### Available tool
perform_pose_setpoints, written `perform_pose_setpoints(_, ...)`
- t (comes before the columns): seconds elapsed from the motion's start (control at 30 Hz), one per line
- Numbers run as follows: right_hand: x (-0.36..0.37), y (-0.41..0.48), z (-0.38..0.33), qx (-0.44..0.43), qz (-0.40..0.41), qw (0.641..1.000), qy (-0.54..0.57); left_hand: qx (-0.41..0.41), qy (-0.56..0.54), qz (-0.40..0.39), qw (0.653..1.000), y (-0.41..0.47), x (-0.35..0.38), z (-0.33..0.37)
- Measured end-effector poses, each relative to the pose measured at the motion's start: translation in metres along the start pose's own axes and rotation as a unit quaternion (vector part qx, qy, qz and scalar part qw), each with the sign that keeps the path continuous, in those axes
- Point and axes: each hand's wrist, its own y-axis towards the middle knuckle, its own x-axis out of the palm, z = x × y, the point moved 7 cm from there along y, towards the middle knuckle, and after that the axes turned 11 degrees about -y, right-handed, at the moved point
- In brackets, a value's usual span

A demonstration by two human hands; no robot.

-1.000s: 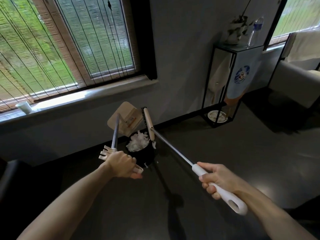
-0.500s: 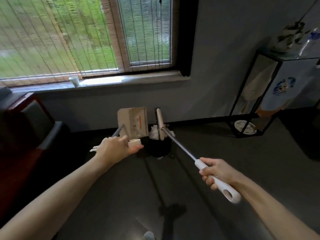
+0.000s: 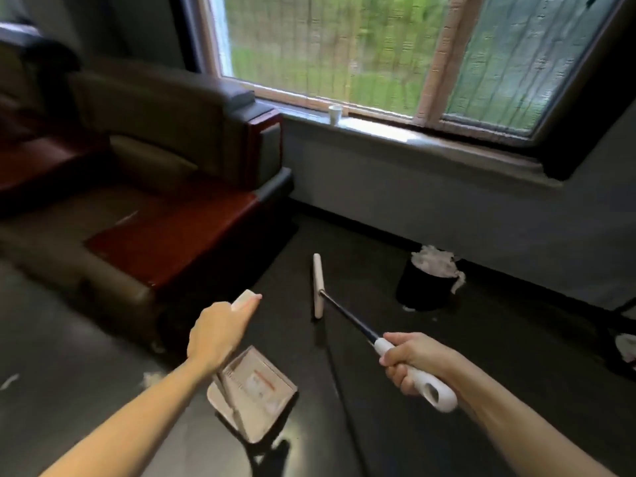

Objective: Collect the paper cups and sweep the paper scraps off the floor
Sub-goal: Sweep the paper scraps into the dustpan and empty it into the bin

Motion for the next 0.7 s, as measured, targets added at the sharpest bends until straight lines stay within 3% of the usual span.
perform_pose_setpoints(0.17, 0.149, 0.011, -0.001, 0.062, -0.088, 0.986, -0.128, -0.136, 0.008, 0.077, 0.988, -0.054, -0.121, -0.145)
perform_pose_setpoints(0.37, 0.324, 0.016, -0.007, 0.084, -0.197, 0.942, -0.256, -0.219, 0.002, 0.165, 0.962, -0.118, -0.248, -0.264)
perform_pose_setpoints(0.57, 0.465, 0.021, -0.040, 0.041, -0.254, 0.890, -0.377, -0.276, -0.006, 0.246, 0.929, -0.143, -0.332, -0.340)
perform_pose_setpoints(0.7, 0.554, 0.051, -0.064, -0.034, -0.253, 0.833, -0.491, -0.304, -0.019, 0.301, 0.904, -0.129, -0.379, -0.381)
